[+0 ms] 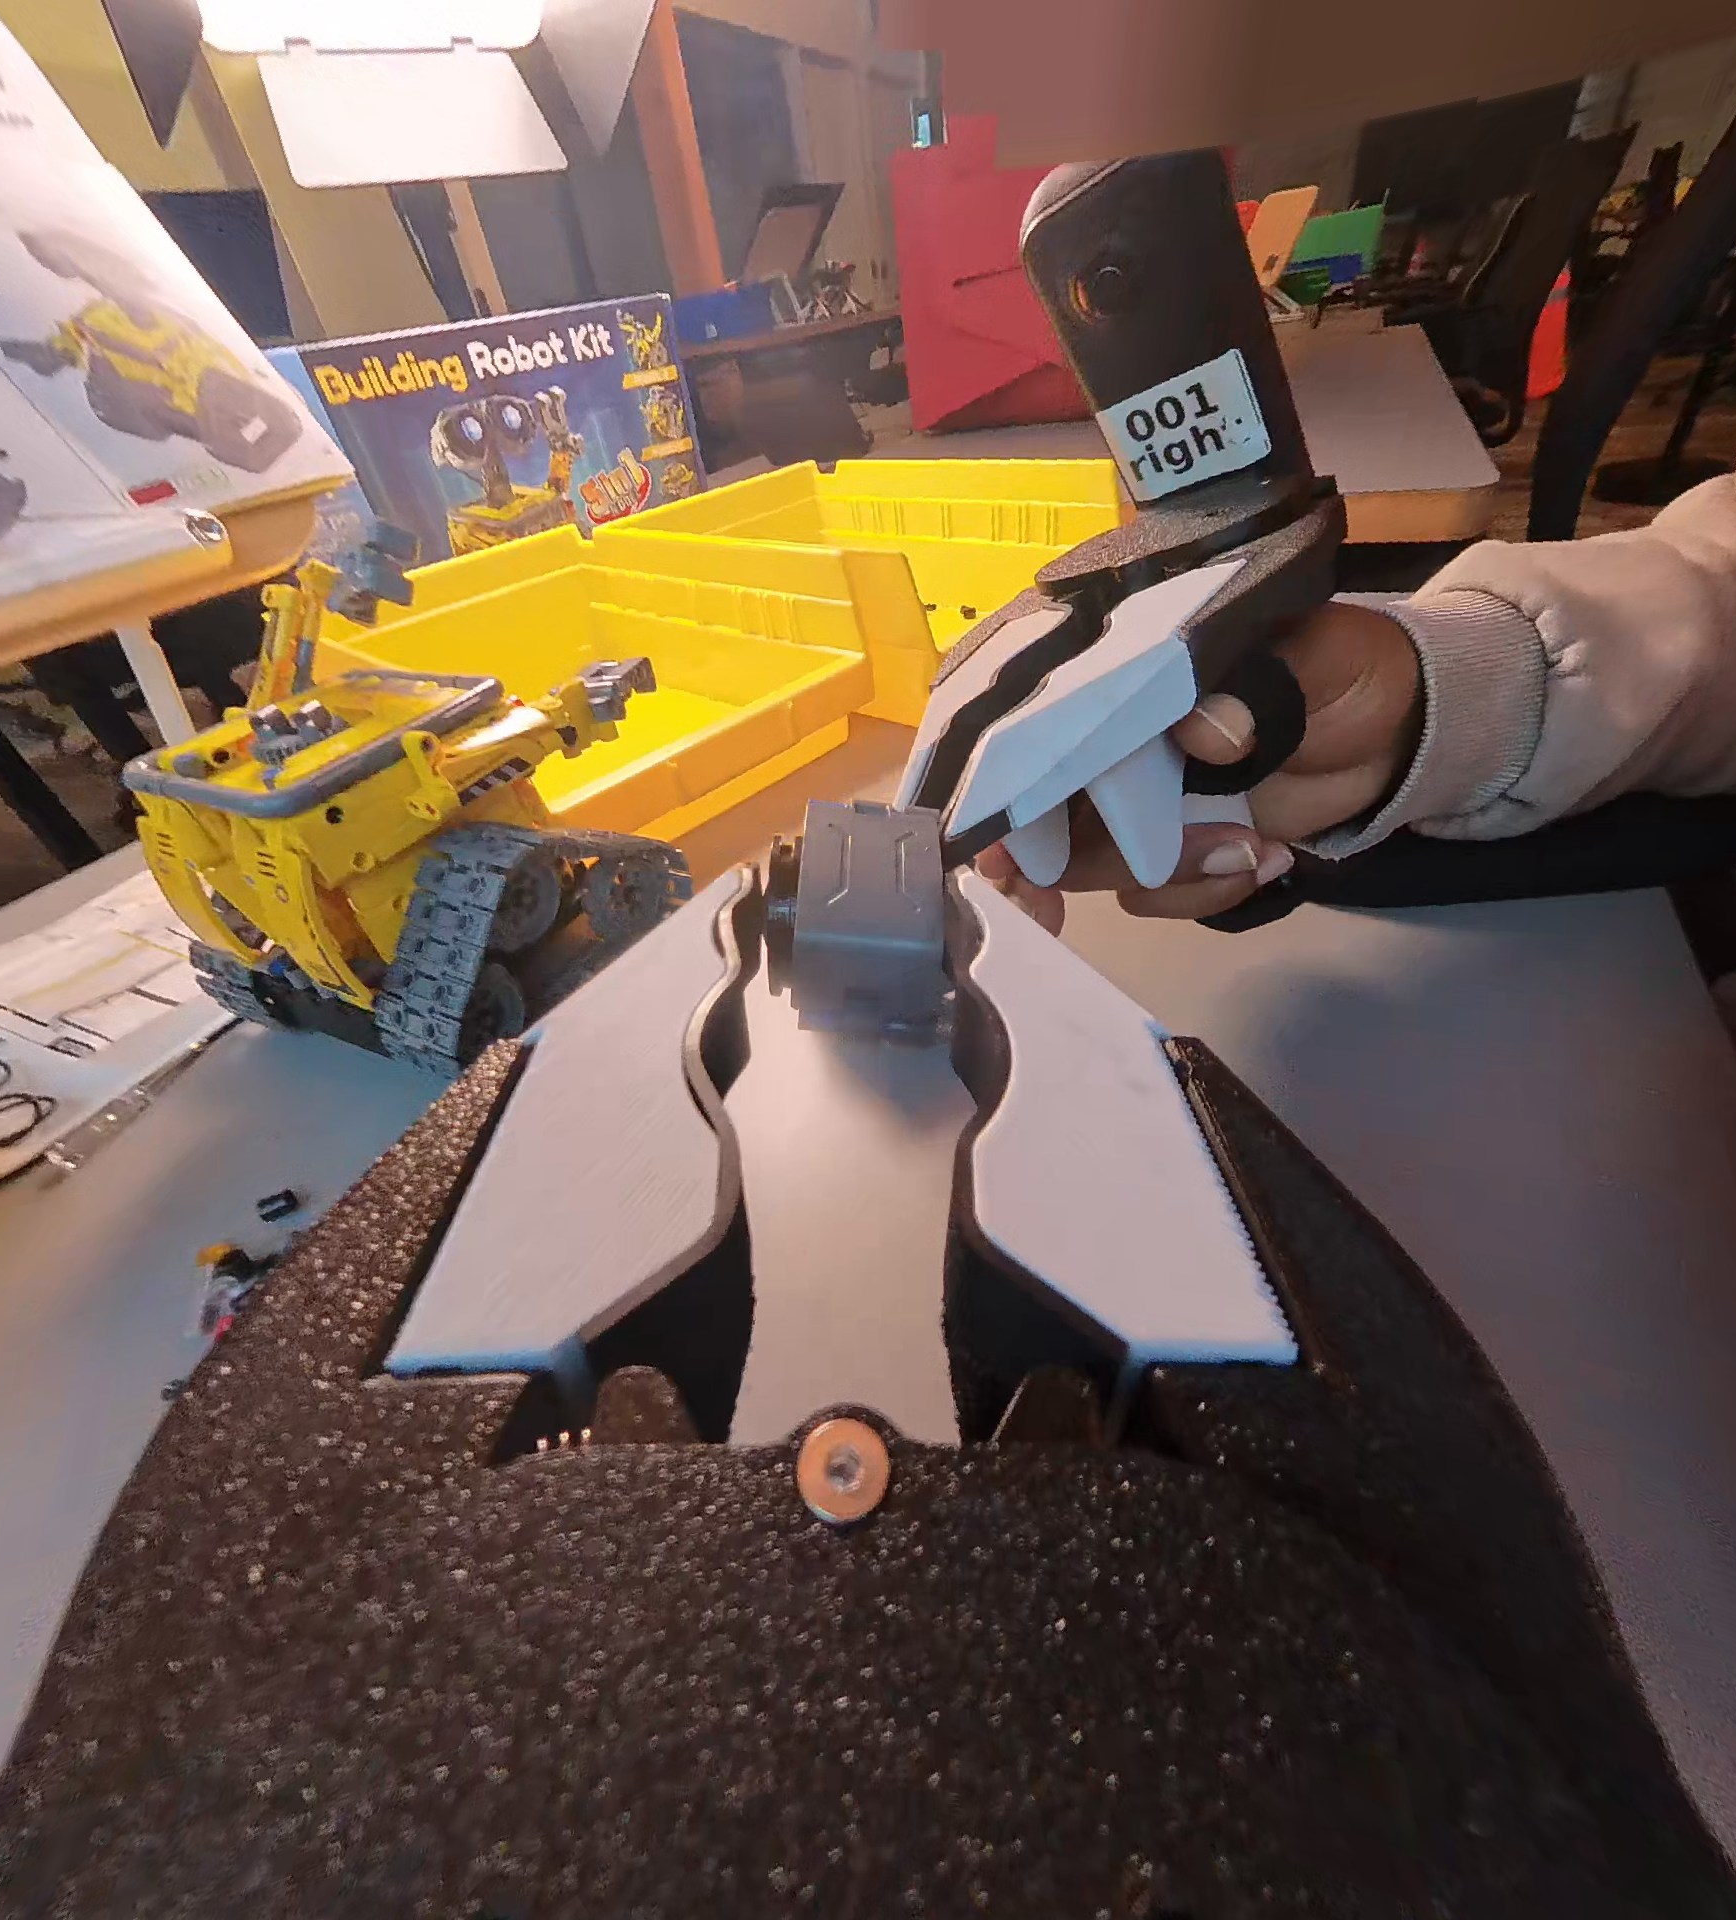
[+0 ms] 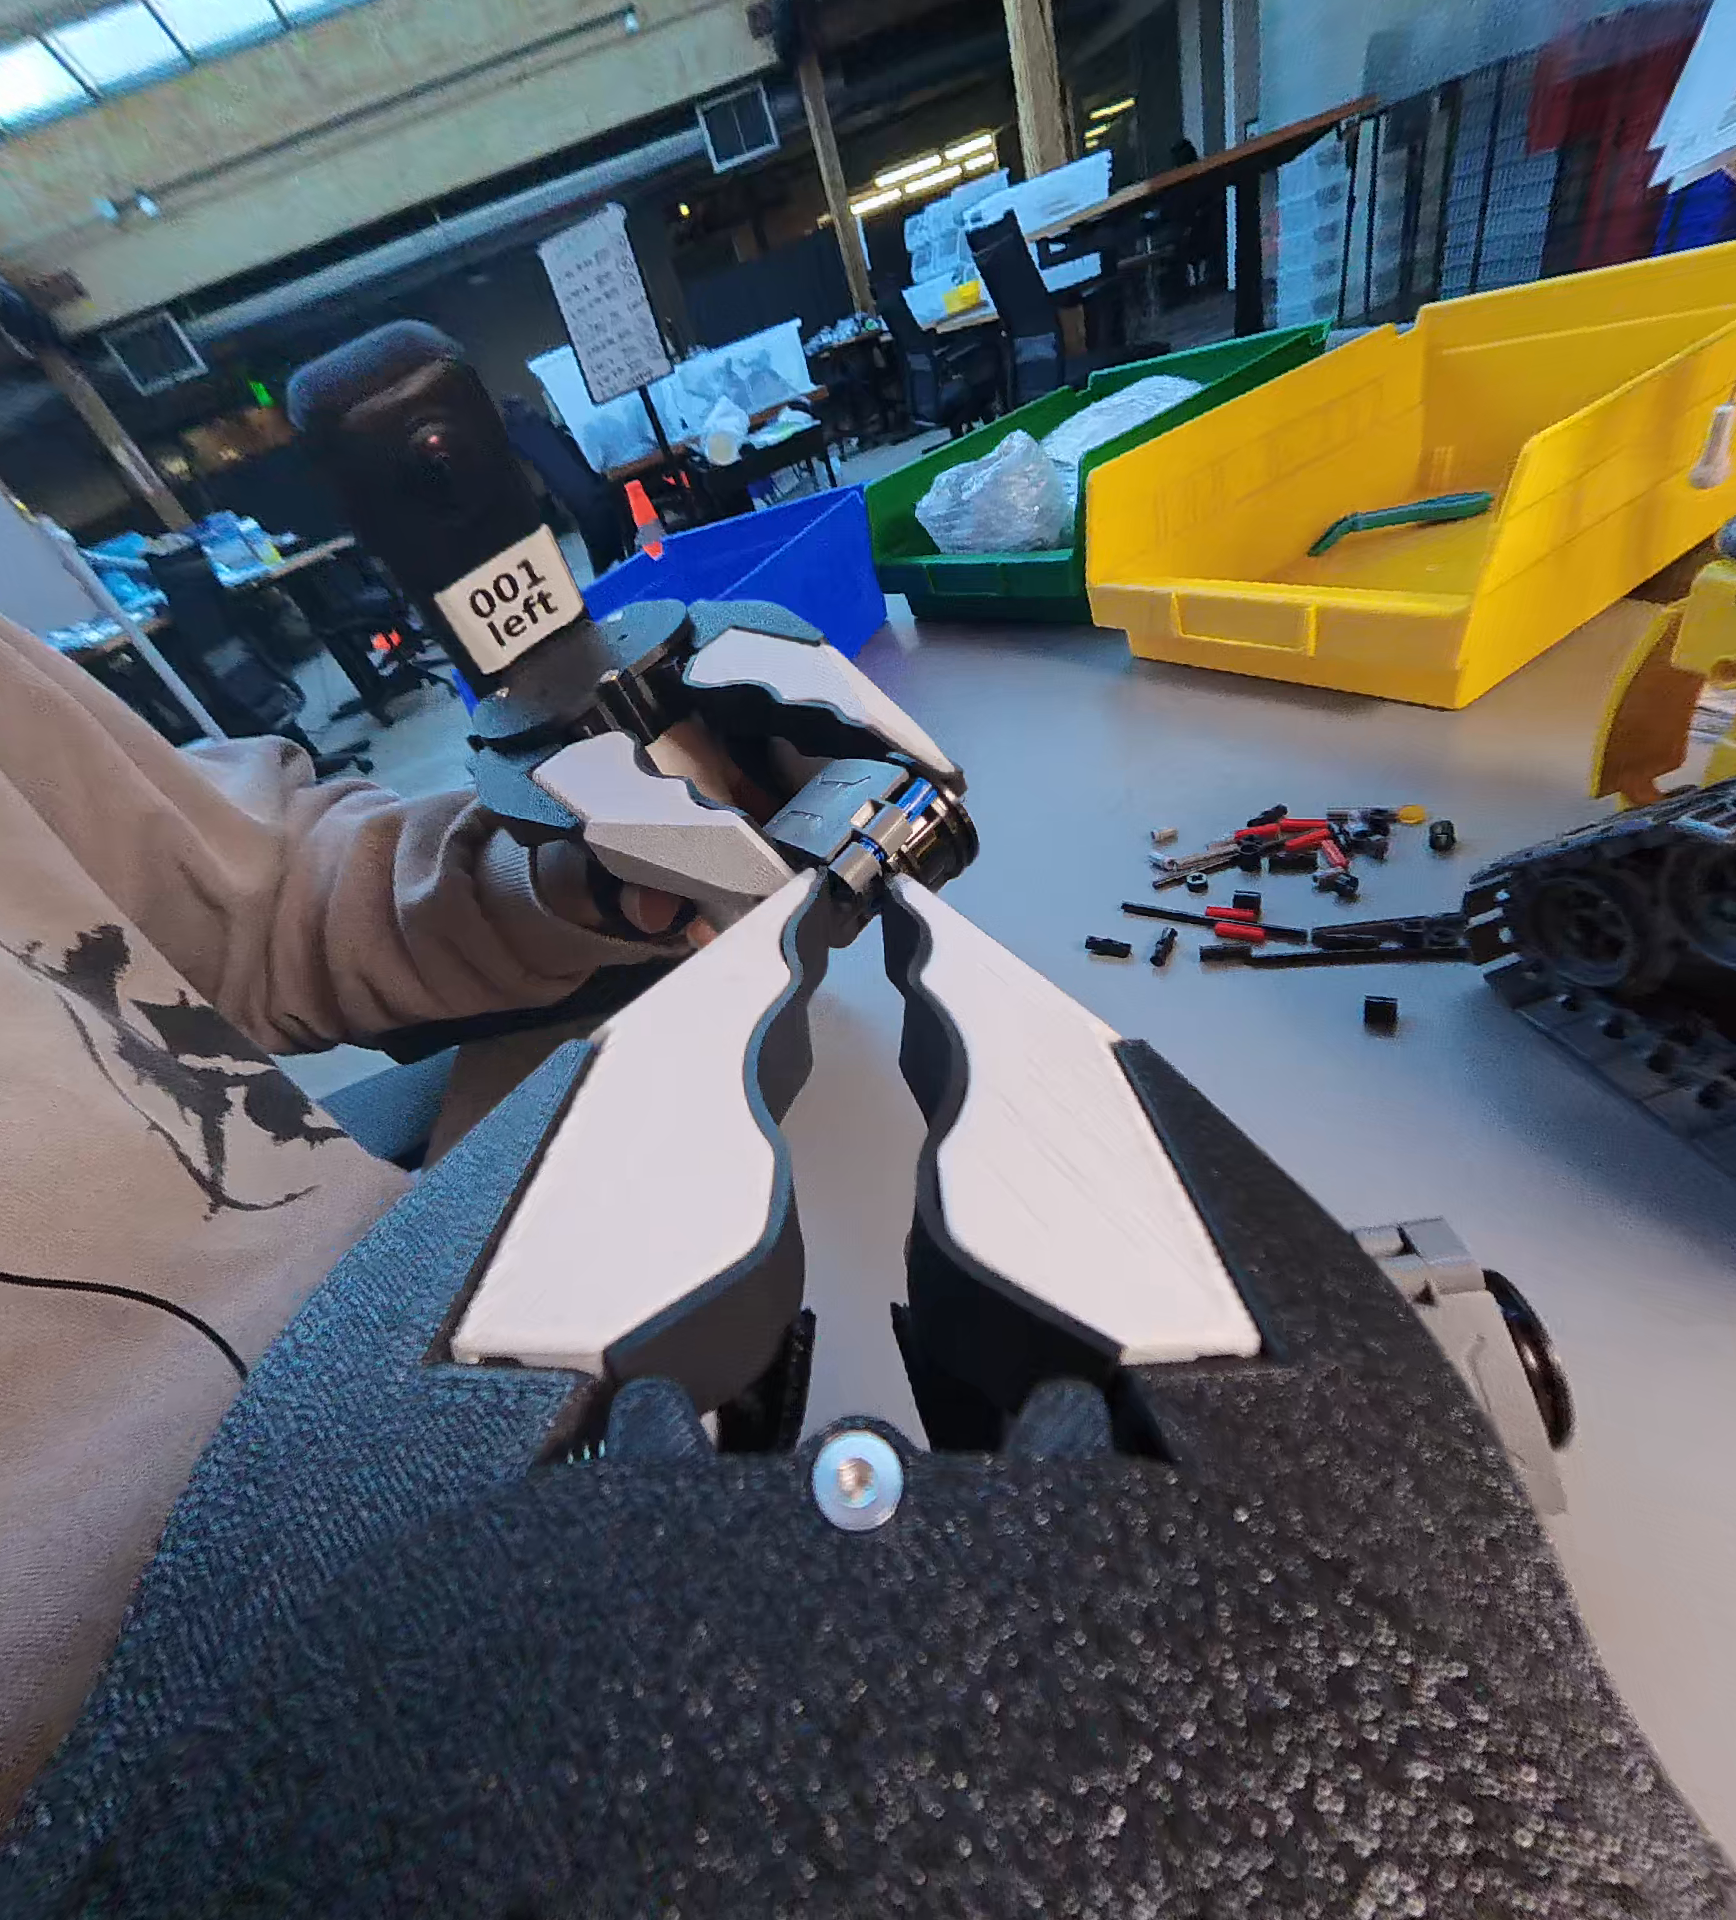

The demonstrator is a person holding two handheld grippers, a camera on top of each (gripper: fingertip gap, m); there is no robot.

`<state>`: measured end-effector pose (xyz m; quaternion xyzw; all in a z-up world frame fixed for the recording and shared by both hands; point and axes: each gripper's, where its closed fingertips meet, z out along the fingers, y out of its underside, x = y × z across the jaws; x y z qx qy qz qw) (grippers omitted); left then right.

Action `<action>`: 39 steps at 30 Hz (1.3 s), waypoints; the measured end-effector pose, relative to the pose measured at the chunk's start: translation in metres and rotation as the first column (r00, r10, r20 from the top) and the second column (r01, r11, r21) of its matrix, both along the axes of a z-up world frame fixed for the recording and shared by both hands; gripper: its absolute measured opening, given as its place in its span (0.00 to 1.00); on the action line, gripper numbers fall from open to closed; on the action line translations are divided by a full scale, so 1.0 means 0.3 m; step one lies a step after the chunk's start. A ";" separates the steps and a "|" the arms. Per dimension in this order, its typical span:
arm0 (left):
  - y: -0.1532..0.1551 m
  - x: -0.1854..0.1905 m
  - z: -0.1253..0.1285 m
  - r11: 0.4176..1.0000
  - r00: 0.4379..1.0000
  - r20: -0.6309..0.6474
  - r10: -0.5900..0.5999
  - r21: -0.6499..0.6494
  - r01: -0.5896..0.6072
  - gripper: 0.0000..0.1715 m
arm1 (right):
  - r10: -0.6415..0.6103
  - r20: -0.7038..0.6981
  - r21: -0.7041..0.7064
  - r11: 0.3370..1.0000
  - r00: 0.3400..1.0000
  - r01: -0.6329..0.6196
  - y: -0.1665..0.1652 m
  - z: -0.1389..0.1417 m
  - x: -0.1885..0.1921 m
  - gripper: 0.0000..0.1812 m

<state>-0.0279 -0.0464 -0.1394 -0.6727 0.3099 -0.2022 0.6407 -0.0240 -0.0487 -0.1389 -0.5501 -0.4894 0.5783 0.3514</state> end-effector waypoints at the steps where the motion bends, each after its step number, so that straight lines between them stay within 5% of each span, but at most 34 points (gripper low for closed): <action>1: 0.003 0.001 -0.009 1.000 1.000 0.016 -0.006 -0.027 0.006 0.19 | -0.002 0.014 0.011 1.000 1.000 0.002 0.004 -0.008 0.001 0.05; 6: -0.006 0.022 -0.081 0.940 0.978 0.182 -0.101 -0.303 0.154 0.25 | -0.038 0.105 0.157 0.987 0.994 0.021 0.029 -0.058 0.009 0.04; 10: 0.004 0.010 -0.101 0.920 0.977 0.193 -0.086 -0.360 0.152 0.22 | -0.088 0.125 0.304 0.952 0.988 0.047 0.032 -0.068 0.001 0.04; 19: 0.026 -0.004 -0.054 0.918 0.937 0.347 -0.041 -0.358 0.172 0.22 | -0.154 0.095 0.279 0.952 0.983 0.122 0.046 -0.037 -0.011 0.06; 39: 0.036 -0.004 -0.159 0.865 0.980 0.200 0.002 -0.492 0.099 0.20 | -0.170 0.176 0.346 0.933 0.970 0.100 0.057 -0.109 -0.022 0.06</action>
